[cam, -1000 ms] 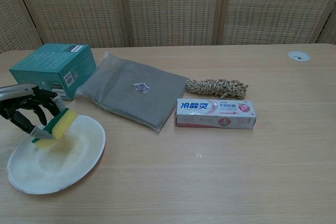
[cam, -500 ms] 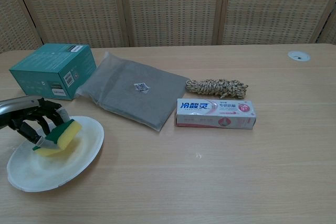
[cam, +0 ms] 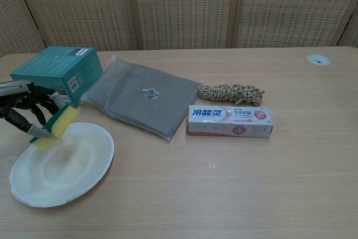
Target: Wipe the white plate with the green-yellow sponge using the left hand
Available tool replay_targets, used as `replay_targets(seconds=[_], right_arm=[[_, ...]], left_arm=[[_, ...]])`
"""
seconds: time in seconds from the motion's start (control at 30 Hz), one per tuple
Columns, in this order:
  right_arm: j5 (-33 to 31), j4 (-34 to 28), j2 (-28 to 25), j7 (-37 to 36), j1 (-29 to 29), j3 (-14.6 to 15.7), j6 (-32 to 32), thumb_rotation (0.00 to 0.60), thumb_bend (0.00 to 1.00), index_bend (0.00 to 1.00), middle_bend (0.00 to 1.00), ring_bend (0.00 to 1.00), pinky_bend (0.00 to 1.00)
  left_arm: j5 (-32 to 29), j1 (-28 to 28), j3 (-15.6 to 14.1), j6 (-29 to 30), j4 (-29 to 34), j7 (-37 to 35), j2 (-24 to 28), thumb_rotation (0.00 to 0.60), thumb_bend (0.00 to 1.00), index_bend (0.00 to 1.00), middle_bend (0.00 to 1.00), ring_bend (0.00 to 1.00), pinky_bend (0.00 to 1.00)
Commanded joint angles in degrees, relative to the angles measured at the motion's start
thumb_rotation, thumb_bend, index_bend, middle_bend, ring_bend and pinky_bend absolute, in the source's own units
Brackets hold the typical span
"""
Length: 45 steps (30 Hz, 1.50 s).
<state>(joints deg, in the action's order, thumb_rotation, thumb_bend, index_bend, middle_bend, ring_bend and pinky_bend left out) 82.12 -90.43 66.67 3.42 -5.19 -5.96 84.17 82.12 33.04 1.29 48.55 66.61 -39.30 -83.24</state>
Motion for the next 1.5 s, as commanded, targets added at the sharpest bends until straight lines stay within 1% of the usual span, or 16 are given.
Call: replay_targets(seconds=[0.03, 0.3, 0.43, 0.63, 0.8, 0.97, 1.1, 1.17, 1.27, 1.3, 1.33, 1.5], right_arm=[[0.03, -0.03, -0.06, -0.09, 0.02, 0.0, 0.03, 0.6, 0.0, 0.0, 0.0, 0.0, 0.0], [-0.28, 0.05, -0.13, -0.34, -0.09, -0.06, -0.38, 0.6, 0.0, 0.0, 0.0, 0.0, 0.0], [-0.26, -0.01, -0.22, -0.49, -0.04, -0.13, -0.21, 0.6, 0.0, 0.0, 0.0, 0.0, 0.0], [-0.16, -0.01, -0.35, -0.86, 0.03, -0.1, -0.12, 0.6, 0.0, 0.0, 0.0, 0.0, 0.0], [-0.09, -0.12, -0.51, -1.1, 0.06, -0.13, -0.03, 0.6, 0.0, 0.0, 0.0, 0.0, 0.0], [0.07, -0.38, -0.79, -1.5, 0.2, -0.15, 0.28, 0.6, 0.0, 0.0, 0.0, 0.0, 0.0], [0.25, -0.54, -0.99, -1.87, 0.29, -0.11, 0.43, 0.6, 0.0, 0.0, 0.0, 0.0, 0.0], [0.31, -0.6, -1.06, -1.98, 0.31, -0.11, 0.47, 0.6, 0.0, 0.0, 0.0, 0.0, 0.0], [0.39, -0.72, -1.23, -2.23, 0.37, -0.11, 0.59, 0.6, 0.0, 0.0, 0.0, 0.0, 0.0], [0.4, -0.75, -1.29, -2.33, 0.4, -0.13, 0.63, 0.6, 0.0, 0.0, 0.0, 0.0, 0.0], [0.43, -0.78, -1.36, -2.45, 0.42, -0.14, 0.67, 0.6, 0.0, 0.0, 0.0, 0.0, 0.0], [0.35, -0.82, -1.49, -2.55, 0.36, -0.13, 0.46, 0.6, 0.0, 0.0, 0.0, 0.0, 0.0]], left_arm=[[-0.72, -0.05, -0.25, -1.13, -1.16, 0.04, -0.79, 0.6, 0.0, 0.56, 0.41, 0.3, 0.38], [-0.15, 0.17, -0.93, -2.12, -3.5, -0.03, -3.34, 0.6, 0.0, 0.56, 0.41, 0.3, 0.38], [0.0, 0.55, -1.41, -3.11, -4.79, 1.87, -4.82, 0.6, 0.0, 0.56, 0.41, 0.3, 0.38], [-0.63, 0.43, -1.53, -3.84, -5.46, 3.24, -5.73, 0.6, 0.0, 0.56, 0.41, 0.3, 0.38], [-0.51, 0.32, -1.24, -3.27, -4.9, 2.86, -5.48, 0.6, 0.0, 0.56, 0.41, 0.3, 0.38], [1.05, 0.28, -0.33, 0.28, -1.8, 2.7, -2.94, 0.6, 0.0, 0.56, 0.41, 0.3, 0.38], [1.57, 0.59, 0.5, 2.35, 2.66, 6.16, 0.49, 0.6, 0.0, 0.56, 0.41, 0.3, 0.38], [1.59, 0.67, 0.69, 2.81, 3.7, 7.87, 1.23, 0.6, 0.0, 0.56, 0.41, 0.3, 0.38], [1.55, 0.91, 0.84, 3.41, 5.47, 12.67, 2.37, 0.6, 0.0, 0.56, 0.41, 0.3, 0.38], [1.52, 0.99, 0.82, 3.53, 5.86, 14.48, 2.52, 0.6, 0.0, 0.56, 0.41, 0.3, 0.38], [2.36, 1.45, 0.27, 3.38, 5.78, 17.94, 2.45, 0.6, 0.0, 0.56, 0.41, 0.3, 0.38], [0.62, 2.05, -0.11, 1.68, 5.79, 26.96, 0.14, 0.6, 0.0, 0.56, 0.41, 0.3, 0.38]])
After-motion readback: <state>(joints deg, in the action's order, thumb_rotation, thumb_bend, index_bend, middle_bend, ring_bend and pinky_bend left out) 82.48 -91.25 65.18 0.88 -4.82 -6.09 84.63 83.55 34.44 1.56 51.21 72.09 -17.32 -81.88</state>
